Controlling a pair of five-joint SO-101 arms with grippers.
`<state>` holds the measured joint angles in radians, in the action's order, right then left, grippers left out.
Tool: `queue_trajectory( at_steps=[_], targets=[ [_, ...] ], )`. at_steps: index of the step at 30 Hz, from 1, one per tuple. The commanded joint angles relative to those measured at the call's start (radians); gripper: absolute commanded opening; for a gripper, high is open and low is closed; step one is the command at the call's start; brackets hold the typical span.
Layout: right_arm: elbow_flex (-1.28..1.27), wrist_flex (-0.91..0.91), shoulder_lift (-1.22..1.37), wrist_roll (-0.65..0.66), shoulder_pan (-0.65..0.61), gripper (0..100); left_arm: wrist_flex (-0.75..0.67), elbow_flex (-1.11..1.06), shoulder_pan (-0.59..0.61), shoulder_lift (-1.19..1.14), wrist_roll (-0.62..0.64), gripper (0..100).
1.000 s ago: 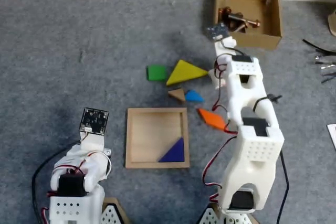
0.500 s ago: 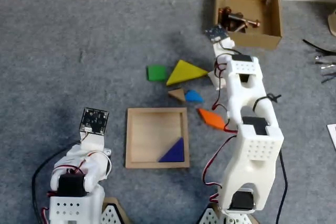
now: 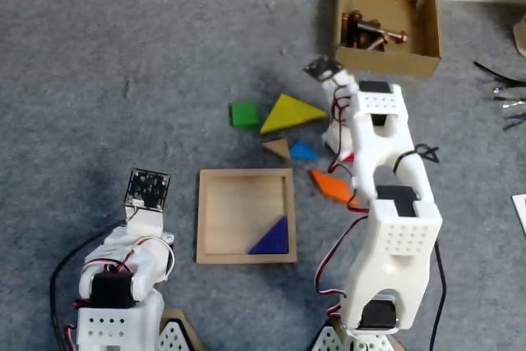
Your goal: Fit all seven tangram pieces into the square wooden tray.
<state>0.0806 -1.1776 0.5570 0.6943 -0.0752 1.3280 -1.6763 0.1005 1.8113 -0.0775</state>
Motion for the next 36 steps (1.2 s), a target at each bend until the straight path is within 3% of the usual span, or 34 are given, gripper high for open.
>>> queue_trajectory(
  at_steps=[1, 9, 16, 25, 30, 36],
  targets=[
    [0.002, -0.062, 0.018, 0.02, -0.027, 22.1, 0.005, -0.019, -0.013, 0.007, -0.003, 1],
    [0.096, -0.133, 0.018, 0.018, -0.038, 21.5, 0.005, -0.019, -0.013, 0.007, -0.003, 1],
    [0.22, -0.246, 0.024, 0.018, -0.035, 12.9, 0.005, -0.019, -0.013, 0.007, -0.003, 1],
    [0.229, -0.249, 0.021, 0.012, -0.036, 12.6, 0.005, -0.019, -0.013, 0.007, -0.003, 1],
    [0.229, -0.249, 0.021, 0.012, -0.036, 5.5, 0.005, -0.019, -0.013, 0.007, -0.003, 1],
    [0.231, -0.252, 0.018, 0.011, -0.035, 5.5, 0.005, -0.019, -0.013, 0.007, -0.003, 1]
  ],
)
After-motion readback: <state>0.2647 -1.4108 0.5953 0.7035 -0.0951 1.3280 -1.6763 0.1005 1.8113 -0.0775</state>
